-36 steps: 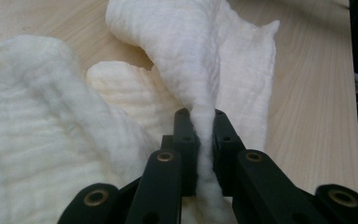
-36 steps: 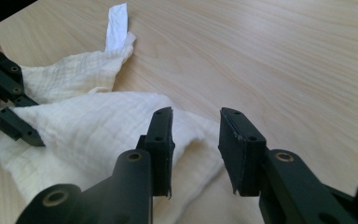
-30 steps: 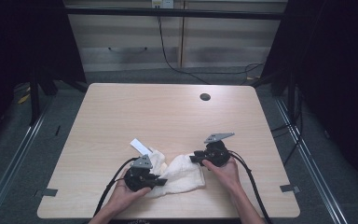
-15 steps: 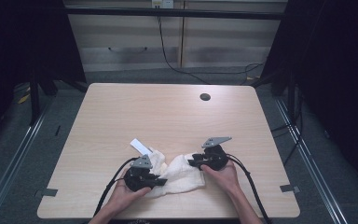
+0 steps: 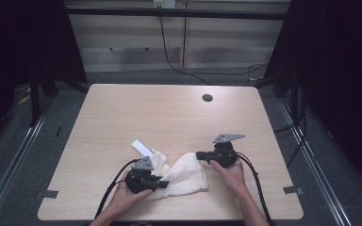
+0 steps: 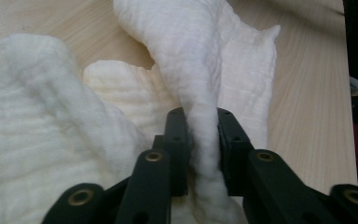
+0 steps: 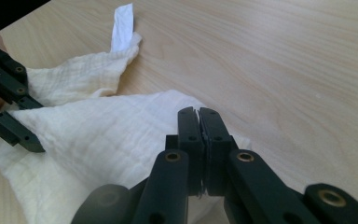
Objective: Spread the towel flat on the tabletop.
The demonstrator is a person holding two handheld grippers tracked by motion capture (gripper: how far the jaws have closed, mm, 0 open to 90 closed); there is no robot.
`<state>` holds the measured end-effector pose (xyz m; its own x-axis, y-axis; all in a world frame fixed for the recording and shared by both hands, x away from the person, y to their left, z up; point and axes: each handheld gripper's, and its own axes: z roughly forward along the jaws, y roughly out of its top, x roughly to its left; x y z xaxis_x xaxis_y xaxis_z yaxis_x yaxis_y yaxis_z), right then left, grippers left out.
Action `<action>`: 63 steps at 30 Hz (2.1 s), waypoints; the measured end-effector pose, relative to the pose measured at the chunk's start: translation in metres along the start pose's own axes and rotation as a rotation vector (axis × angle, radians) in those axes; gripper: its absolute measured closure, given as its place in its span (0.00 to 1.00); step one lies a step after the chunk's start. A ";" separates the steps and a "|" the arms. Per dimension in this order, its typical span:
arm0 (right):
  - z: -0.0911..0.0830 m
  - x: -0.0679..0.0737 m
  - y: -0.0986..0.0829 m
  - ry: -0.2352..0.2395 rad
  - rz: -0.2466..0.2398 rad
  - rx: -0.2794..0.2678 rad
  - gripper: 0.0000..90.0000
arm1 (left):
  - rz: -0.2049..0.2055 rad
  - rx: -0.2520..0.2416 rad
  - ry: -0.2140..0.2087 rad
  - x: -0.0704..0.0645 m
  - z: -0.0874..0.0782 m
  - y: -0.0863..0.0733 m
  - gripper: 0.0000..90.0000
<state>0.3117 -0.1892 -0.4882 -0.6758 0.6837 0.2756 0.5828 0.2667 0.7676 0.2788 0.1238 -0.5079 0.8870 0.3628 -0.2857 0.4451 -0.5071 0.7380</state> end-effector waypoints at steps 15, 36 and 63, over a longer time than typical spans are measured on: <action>-0.016 0.005 -0.001 0.004 -0.011 -0.017 0.99 | -0.075 -0.228 0.065 0.021 -0.060 0.004 0.54; -0.013 -0.004 -0.004 -0.002 -0.001 0.005 0.99 | -0.212 -0.102 0.158 0.097 -0.018 0.029 0.70; -0.020 -0.010 -0.004 -0.021 0.016 -0.002 0.99 | -0.147 -0.134 0.188 0.087 -0.015 0.027 0.99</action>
<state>0.3071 -0.2111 -0.4828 -0.6569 0.7017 0.2759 0.5927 0.2545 0.7641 0.3660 0.1536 -0.5035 0.7703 0.5698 -0.2863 0.5359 -0.3351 0.7749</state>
